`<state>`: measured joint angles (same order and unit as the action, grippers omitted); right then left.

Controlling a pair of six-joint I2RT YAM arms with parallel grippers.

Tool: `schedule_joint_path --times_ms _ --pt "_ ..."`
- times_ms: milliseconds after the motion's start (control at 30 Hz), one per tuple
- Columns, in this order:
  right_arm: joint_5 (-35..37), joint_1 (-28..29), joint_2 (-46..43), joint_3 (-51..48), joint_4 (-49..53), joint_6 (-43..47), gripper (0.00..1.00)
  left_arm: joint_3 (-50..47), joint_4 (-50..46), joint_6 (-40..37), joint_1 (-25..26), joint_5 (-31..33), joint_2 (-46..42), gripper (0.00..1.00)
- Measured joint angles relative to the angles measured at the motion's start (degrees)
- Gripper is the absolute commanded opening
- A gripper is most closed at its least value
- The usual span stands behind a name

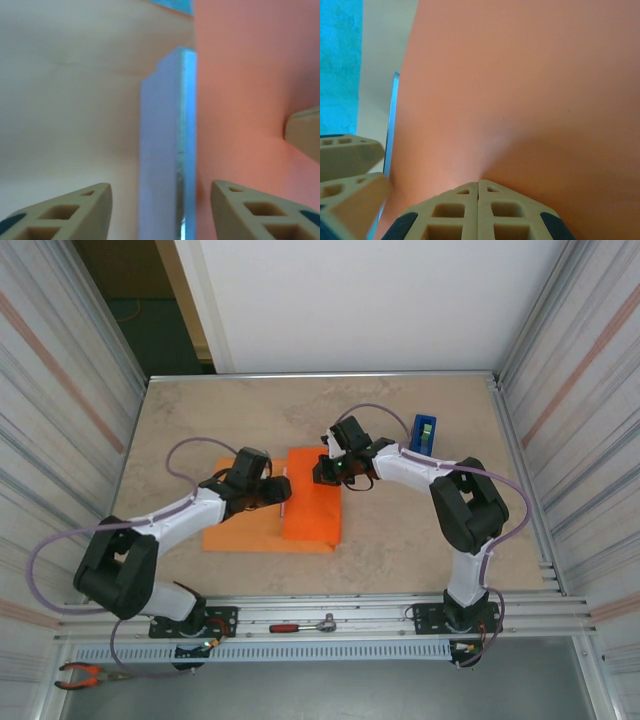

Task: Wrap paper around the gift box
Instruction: Second fold the wrapping paper around the gift box.

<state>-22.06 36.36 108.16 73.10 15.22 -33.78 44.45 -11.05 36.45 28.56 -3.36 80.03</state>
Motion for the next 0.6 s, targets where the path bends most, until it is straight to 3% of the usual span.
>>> schedule_joint_path --times_ms 167,400,600 --pt "0.13 0.02 -0.20 -0.44 -0.61 0.00 0.00 -0.31 -4.42 -0.63 -9.20 -0.17 -7.80 0.77" --pt "0.13 0.02 -0.28 -0.76 -1.07 0.00 0.00 -6.75 -7.74 -0.85 -25.53 -1.75 -11.15 0.82" --pt "0.11 0.02 -0.37 -1.01 -1.49 0.00 0.00 -10.51 -9.77 -0.87 -30.32 -2.14 -9.31 0.83"
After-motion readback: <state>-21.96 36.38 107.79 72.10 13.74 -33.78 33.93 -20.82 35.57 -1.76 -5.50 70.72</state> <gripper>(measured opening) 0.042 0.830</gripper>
